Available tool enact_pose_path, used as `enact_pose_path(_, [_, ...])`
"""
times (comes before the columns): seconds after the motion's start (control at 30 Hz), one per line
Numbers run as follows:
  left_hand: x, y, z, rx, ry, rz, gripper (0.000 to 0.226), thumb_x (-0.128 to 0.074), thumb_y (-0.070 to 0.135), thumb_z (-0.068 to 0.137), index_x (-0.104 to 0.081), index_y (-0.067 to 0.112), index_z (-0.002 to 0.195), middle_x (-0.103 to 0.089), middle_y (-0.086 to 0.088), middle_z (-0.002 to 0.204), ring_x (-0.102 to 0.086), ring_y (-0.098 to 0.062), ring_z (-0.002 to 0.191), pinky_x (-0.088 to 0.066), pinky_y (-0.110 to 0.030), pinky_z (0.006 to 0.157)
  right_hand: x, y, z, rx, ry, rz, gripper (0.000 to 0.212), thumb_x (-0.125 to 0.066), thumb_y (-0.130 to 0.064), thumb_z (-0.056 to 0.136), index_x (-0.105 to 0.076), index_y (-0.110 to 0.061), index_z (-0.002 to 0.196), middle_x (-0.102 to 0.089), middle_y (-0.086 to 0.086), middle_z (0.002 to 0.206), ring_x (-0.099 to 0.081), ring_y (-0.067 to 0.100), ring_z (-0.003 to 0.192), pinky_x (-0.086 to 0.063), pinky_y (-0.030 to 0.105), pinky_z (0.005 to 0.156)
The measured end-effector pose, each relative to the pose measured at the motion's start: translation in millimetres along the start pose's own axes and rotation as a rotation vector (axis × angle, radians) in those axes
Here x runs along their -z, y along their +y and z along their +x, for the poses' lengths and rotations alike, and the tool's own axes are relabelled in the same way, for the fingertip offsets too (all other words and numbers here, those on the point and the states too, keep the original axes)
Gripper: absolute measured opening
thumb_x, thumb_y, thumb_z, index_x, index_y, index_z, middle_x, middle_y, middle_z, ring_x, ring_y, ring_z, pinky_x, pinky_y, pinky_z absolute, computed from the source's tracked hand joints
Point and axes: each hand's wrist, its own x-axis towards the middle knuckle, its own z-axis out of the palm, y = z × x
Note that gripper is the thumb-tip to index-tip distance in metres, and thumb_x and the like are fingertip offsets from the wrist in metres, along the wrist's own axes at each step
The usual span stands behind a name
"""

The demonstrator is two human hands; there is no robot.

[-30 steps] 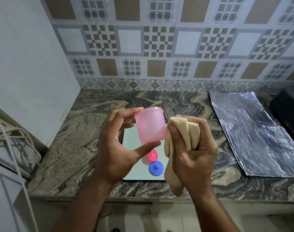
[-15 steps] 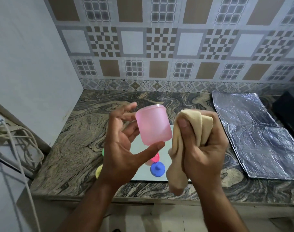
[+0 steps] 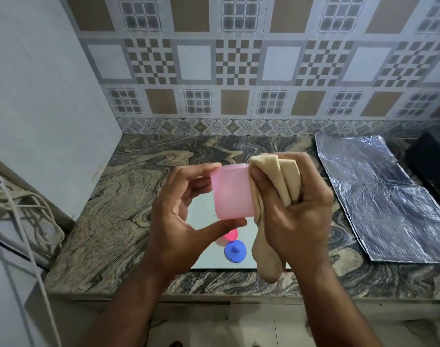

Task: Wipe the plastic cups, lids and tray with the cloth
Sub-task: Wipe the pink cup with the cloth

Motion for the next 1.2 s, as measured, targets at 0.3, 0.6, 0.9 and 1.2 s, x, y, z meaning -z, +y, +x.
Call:
enact_pose_path(0.3, [-3.0,0.0,-0.8,0.217,0.03,-0.292,0.074,-0.091,0.013,0.064,-0.058,0.036,0.126,-0.064,0.001,0.141,-0.069,-0.022,0.121,-0.055,-0.053,0.102,-5.3,5.5,-8.5,0.0,0.03,0.075,0.013,-0.076,-0.014,0.091,-0.066,-0.015,0.099,-0.069,-0.012,0.085,-0.064,0.002,0.072,-0.051,0.017,0.067])
enact_pose_path(0.6, [3.5,15.0,8.9,0.46,-0.086,-0.483,0.078,-0.097,0.047,0.064,-0.052,0.02,0.122,-0.076,-0.015,0.119,-0.076,-0.023,0.098,-0.061,-0.031,0.077,-1.5,2.6,-4.5,-0.028,-0.055,0.075,0.012,-0.077,-0.018,0.09,-0.069,-0.011,0.097,-0.072,-0.011,0.085,-0.067,0.002,0.073,-0.051,0.016,0.068])
enact_pose_path(0.9, [-0.4,6.1,10.1,0.62,-0.082,-0.825,0.07,-0.077,0.023,0.077,-0.057,0.014,0.144,-0.065,-0.017,0.142,-0.067,-0.031,0.125,-0.058,-0.04,0.103,1.2,7.7,-1.9,-0.072,0.006,0.158,0.009,-0.076,-0.014,0.091,-0.068,-0.014,0.096,-0.071,-0.012,0.084,-0.064,0.001,0.073,-0.05,0.016,0.071])
enact_pose_path(1.2, [-3.9,9.2,12.3,0.695,-0.081,-1.007,0.079,-0.098,0.031,0.061,-0.071,0.009,0.131,-0.071,-0.018,0.132,-0.073,-0.025,0.113,-0.062,-0.034,0.089,-1.9,10.5,1.3,-0.033,-0.093,0.188,0.017,-0.073,-0.015,0.092,-0.069,0.0,0.1,-0.074,-0.003,0.089,-0.068,0.004,0.079,-0.052,0.018,0.074])
